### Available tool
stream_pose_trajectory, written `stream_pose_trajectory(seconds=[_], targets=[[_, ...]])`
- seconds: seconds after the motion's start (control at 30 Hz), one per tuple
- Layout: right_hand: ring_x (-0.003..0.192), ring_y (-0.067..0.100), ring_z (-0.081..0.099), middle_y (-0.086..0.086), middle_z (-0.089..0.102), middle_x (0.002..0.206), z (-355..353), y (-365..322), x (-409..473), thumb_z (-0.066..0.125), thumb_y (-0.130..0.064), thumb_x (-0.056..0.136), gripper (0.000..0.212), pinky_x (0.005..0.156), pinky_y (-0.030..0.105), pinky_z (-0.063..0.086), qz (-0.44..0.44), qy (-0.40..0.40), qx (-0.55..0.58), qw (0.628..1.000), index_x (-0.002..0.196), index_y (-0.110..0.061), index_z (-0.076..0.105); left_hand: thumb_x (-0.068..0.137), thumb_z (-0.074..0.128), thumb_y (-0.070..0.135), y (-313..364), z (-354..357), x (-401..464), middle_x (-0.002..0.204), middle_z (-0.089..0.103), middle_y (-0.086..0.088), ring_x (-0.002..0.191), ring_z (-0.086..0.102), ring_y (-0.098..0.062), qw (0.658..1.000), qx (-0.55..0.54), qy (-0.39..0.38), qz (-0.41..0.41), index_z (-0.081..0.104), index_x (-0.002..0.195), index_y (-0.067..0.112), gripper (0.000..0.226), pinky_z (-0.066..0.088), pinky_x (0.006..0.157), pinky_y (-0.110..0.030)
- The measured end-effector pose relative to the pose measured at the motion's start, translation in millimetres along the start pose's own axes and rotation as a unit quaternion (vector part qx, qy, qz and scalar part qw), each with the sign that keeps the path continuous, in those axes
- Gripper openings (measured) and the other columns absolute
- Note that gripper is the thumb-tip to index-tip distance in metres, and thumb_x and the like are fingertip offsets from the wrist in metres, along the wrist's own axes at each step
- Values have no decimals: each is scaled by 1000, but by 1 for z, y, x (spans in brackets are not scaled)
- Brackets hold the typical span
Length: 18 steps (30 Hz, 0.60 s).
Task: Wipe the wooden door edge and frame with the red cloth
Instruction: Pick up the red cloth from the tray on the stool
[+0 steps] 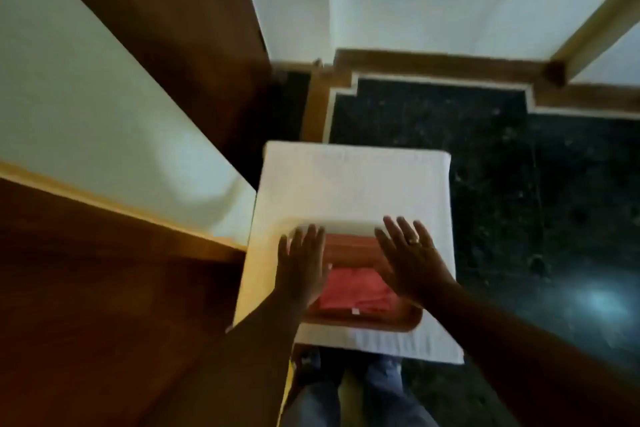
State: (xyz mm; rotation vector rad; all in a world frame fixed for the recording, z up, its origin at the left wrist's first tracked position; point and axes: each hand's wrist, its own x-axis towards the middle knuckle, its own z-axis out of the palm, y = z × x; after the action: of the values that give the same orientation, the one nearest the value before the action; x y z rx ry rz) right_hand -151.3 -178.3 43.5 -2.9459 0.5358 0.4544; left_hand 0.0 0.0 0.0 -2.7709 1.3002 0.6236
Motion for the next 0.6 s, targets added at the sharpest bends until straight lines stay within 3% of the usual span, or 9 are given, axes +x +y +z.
stream_pose_trajectory(seconds=[0.07, 0.13, 0.2, 0.27, 0.33, 0.4, 0.5, 0.6], targets=[[103, 45, 70, 27, 69, 119, 66, 3, 11, 90, -37, 53, 73, 89, 60, 54, -23, -48, 14, 998, 114, -1, 73, 95, 49, 41, -17, 60, 8, 160, 35, -9, 149, 28, -31, 999, 5, -52, 3, 23, 157, 18, 71, 18, 119, -49], [93, 45, 72, 28, 71, 113, 118, 5, 15, 94, -29, 48, 71, 79, 57, 58, -2, -118, 30, 993, 109, 1, 74, 93, 54, 40, -32, 108, 10, 153, 46, -9, 140, 41, -29, 997, -6, -75, -4, 31, 153, 18, 68, 31, 116, -46], [106, 48, 66, 30, 61, 132, 161, 7, 27, 86, -29, 68, 72, 87, 54, 55, -4, -131, 42, 991, 128, 3, 63, 91, 57, 44, -36, 142, 21, 150, 48, -11, 137, 44, -31, 995, -58, -77, -20, 35, 151, 19, 69, 34, 115, -48], [127, 41, 54, 20, 44, 153, 187, 5, 41, 63, -40, 90, 74, 98, 46, 46, 22, -140, 34, 989, 151, -6, 38, 88, 59, 48, -38, 163, 29, 152, 45, -13, 138, 42, -34, 993, -91, -65, -25, 35, 150, 19, 73, 34, 114, -53], [132, 37, 49, 15, 40, 156, 201, 3, 51, 54, -46, 94, 75, 98, 44, 44, 51, -154, 48, 986, 155, -12, 26, 84, 64, 49, -41, 174, 33, 151, 45, -13, 138, 41, -35, 992, -100, -76, -27, 38, 147, 20, 73, 33, 114, -54], [126, 37, 53, 15, 46, 150, 210, -3, 55, 58, -43, 93, 71, 95, 44, 47, 80, -156, 69, 982, 152, -13, 31, 83, 69, 44, -42, 178, 36, 146, 48, -11, 136, 43, -33, 988, -116, -88, -50, 46, 139, 21, 64, 35, 112, -51], [108, 28, 65, 7, 64, 128, 212, -8, 53, 55, -39, 97, 43, 87, 41, 53, 107, -156, 114, 975, 136, -21, 52, 85, 70, 34, -50, 179, 40, 130, 58, -8, 120, 54, -25, 979, -158, -90, -94, 63, 116, 20, 34, 47, 101, -41], [100, 24, 66, 7, 68, 118, 196, -7, 45, 57, -37, 94, 40, 85, 37, 53, 98, -214, 132, 963, 130, -19, 57, 87, 67, 31, -58, 161, 32, 124, 58, -4, 111, 56, -19, 941, -291, -137, -107, 64, 109, 21, 25, 48, 90, -32]])
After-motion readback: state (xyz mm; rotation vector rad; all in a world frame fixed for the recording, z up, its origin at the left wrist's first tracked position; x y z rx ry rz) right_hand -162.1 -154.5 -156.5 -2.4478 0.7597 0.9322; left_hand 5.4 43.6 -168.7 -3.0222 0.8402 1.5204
